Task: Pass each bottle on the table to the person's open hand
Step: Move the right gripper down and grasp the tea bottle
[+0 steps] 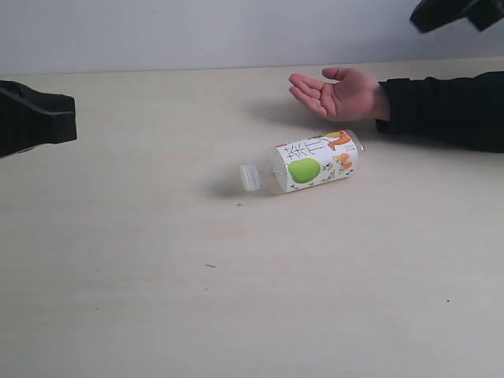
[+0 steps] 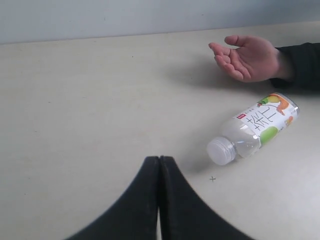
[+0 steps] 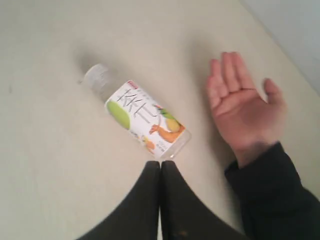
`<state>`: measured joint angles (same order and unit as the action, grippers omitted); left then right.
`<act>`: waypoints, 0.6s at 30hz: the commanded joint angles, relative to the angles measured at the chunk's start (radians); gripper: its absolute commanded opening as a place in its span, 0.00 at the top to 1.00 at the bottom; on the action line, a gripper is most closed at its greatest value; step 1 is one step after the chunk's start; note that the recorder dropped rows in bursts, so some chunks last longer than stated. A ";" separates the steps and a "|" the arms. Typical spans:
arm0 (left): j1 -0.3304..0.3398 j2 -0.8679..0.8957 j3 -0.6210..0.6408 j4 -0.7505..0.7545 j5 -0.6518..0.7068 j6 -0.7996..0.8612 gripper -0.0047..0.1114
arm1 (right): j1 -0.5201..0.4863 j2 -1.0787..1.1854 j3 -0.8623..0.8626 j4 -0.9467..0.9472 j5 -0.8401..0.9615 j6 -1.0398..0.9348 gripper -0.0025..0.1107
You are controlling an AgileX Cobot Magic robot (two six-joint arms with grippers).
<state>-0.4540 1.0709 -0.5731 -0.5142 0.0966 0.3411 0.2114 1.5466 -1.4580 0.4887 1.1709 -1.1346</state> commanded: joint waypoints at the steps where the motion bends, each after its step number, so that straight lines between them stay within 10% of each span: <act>1: 0.002 -0.006 0.004 0.002 -0.008 -0.006 0.96 | 0.124 0.153 -0.064 -0.197 0.050 -0.137 0.93; 11: 0.002 -0.006 0.004 0.002 -0.008 -0.006 0.96 | 0.335 0.388 -0.098 -0.445 -0.108 -0.150 0.25; 18: 0.002 -0.006 0.004 0.002 -0.008 -0.006 0.96 | 0.382 0.444 -0.098 -0.489 -0.187 -0.157 0.23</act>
<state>-0.4540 1.0709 -0.5731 -0.5142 0.0966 0.3411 0.5832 1.9721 -1.5476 0.0273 1.0070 -1.2779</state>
